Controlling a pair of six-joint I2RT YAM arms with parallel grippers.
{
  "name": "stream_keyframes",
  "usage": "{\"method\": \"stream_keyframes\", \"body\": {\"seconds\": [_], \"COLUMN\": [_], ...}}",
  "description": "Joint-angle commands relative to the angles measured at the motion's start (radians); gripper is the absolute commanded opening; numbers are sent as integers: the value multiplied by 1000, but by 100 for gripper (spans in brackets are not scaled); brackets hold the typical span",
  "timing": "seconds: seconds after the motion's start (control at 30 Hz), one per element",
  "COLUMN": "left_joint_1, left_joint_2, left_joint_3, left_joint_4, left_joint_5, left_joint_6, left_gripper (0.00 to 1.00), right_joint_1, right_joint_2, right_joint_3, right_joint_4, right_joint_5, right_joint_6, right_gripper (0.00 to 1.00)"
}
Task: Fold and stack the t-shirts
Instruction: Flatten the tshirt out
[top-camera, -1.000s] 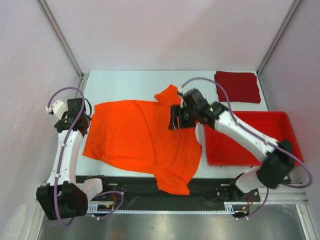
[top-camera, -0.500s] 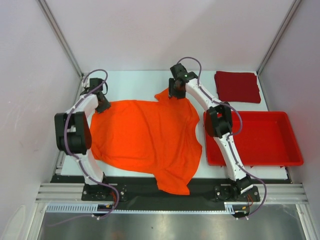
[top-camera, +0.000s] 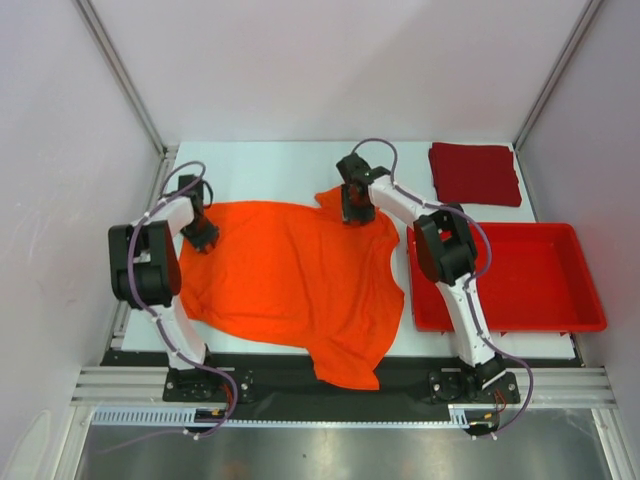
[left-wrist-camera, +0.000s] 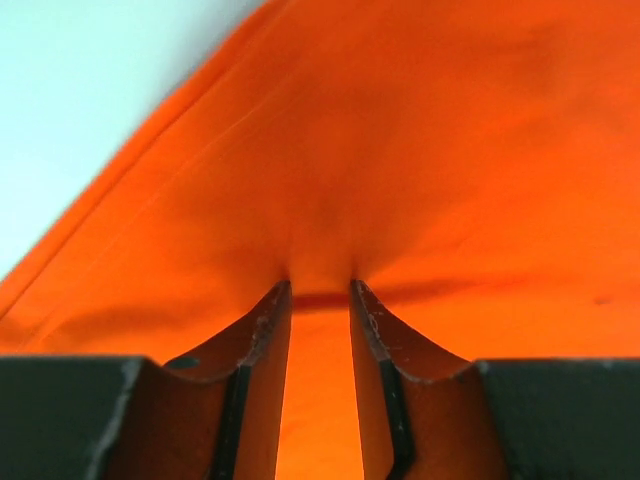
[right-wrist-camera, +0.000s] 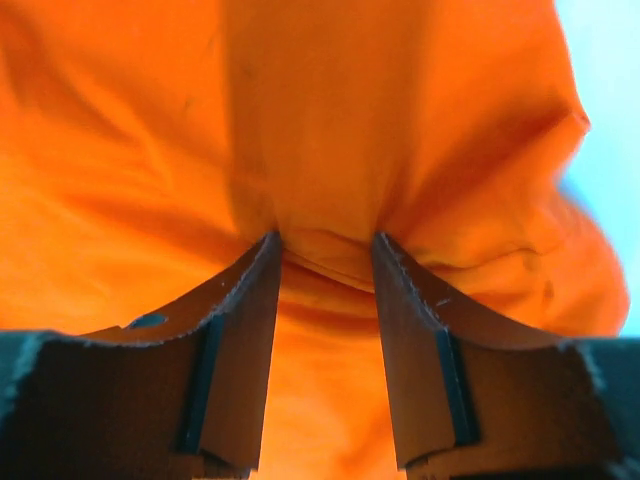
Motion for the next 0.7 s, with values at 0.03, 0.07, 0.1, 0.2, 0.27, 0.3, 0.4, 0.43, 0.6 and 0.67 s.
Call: {"method": "stream_keyframes", "body": {"seconds": [0.03,0.07,0.1,0.2,0.27,0.3,0.4,0.43,0.6,0.67], "left_joint_1": [56,60,65,70,74,74,74,74,74,74], "left_joint_2": [-90,-104,-132,-182,-244,-267,-368,-388,-408,-394], "left_joint_3": [-177,-192,-202,-249,-287,-297,-306,-297,-168,-136], "left_joint_4": [-84,-94,-99,-111,-102,-96,-32,-18,43,71], "left_joint_5": [17,14,8,3,6,-2,-23,-29,-43,-48], "left_joint_6": [-113,-111,-111,-105,-103,-102,-64,-51,47,83], "left_gripper": [35,35,36,36,35,35,35,36,41,47], "right_joint_1": [57,66,72,88,71,62,14,2,-73,-84], "right_joint_2": [-150,-182,-250,-348,-376,-388,-368,-335,-201,-133], "right_joint_3": [-221,-317,-359,-466,-467,-434,-284,-232,-6,79], "right_joint_4": [-41,-25,-16,2,8,8,-21,-30,-97,-108], "right_joint_5": [1,-4,-8,-19,-37,-42,-60,-62,-83,-100], "right_joint_6": [4,11,24,23,18,14,-11,-31,-67,-98], "right_gripper": [47,47,48,49,51,53,59,61,64,64]}}
